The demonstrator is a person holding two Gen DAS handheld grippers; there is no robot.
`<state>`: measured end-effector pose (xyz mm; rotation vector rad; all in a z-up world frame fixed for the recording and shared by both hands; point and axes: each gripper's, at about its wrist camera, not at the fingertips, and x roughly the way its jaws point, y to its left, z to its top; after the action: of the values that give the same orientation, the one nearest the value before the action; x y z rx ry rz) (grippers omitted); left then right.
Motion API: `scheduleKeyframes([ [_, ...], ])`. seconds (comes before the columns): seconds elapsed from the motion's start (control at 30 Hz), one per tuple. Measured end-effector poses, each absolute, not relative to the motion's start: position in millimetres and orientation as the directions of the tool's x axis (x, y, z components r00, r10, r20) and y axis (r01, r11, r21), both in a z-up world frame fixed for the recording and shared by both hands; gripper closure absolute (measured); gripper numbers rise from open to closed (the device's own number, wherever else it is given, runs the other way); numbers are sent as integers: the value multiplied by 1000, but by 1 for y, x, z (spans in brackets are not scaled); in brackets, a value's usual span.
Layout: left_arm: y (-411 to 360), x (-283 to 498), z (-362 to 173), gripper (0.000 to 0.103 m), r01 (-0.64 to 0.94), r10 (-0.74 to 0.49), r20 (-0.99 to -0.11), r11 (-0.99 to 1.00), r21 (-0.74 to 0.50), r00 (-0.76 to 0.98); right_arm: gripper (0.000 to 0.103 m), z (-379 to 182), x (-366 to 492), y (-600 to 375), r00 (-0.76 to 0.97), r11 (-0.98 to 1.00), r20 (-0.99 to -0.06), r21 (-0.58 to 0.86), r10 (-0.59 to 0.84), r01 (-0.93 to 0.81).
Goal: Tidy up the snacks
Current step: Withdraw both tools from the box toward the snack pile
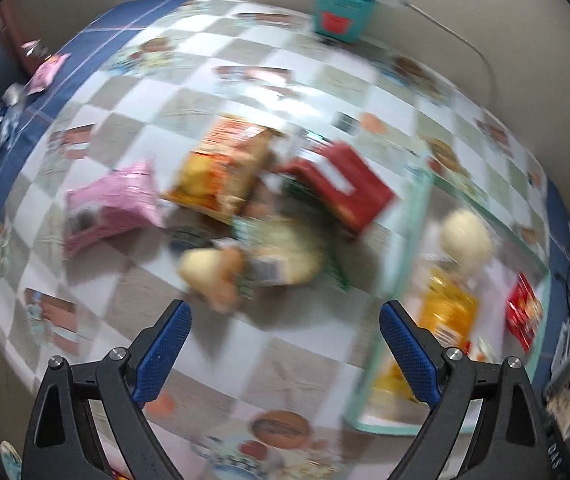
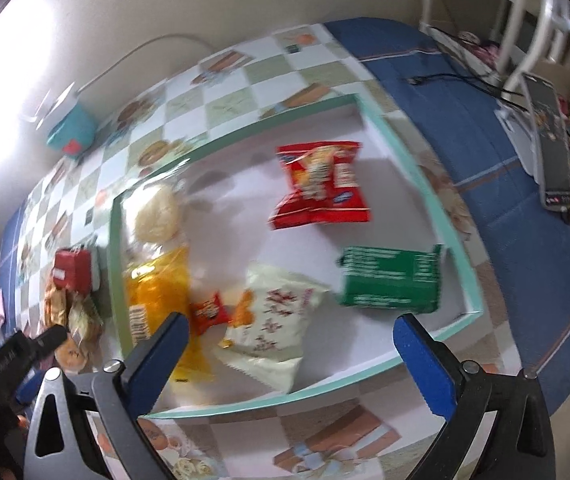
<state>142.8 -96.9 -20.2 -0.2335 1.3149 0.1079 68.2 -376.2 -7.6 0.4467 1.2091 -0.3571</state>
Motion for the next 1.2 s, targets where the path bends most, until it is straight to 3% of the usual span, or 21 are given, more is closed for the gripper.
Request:
scheduleKeyframes([
  [0.57, 93, 146, -19, 8, -559, -15, -964, 812, -168, 267, 0, -5, 109, -253, 325, 953, -946, 90, -10, 291],
  [1.2, 131, 154, -47, 8, -573, -83, -974, 797, -191, 209, 0, -27, 135, -139, 324, 987, -942, 125, 86, 102],
])
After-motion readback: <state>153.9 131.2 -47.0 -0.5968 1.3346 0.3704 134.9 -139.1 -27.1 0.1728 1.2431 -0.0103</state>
